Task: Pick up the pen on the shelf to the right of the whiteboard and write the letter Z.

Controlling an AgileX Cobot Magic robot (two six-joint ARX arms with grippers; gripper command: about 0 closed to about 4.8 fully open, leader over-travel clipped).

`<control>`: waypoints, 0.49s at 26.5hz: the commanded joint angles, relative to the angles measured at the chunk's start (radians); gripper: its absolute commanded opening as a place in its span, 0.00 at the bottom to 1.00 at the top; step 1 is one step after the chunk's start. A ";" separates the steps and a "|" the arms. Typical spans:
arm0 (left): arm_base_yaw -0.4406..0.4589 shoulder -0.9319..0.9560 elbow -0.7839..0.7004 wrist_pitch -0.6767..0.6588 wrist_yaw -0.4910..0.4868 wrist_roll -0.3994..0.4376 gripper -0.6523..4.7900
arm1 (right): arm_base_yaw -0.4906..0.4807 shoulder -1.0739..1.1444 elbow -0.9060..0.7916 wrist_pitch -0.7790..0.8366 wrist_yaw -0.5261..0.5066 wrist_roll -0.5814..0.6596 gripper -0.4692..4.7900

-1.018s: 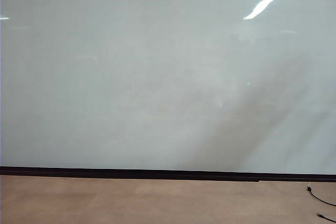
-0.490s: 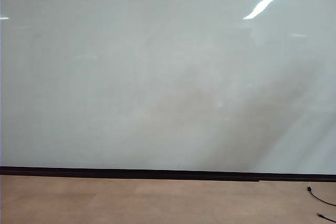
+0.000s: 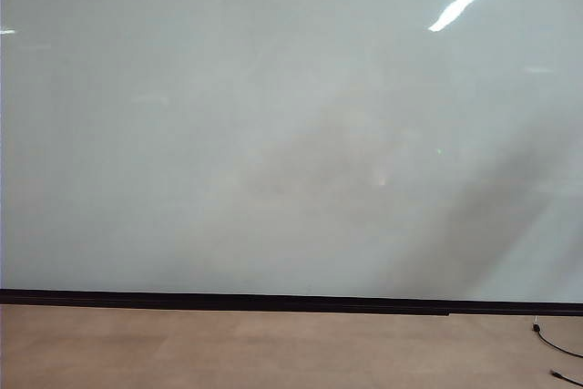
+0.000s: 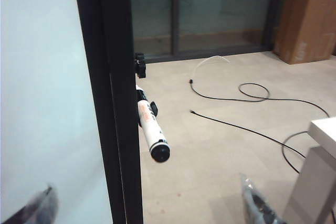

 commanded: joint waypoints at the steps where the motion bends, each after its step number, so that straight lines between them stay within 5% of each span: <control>1: 0.000 0.000 0.002 0.006 0.000 0.004 0.11 | -0.039 0.074 0.028 0.086 -0.083 -0.007 0.98; 13: 0.000 0.000 0.002 0.006 0.000 0.004 0.11 | -0.079 0.451 0.125 0.422 -0.265 0.020 0.95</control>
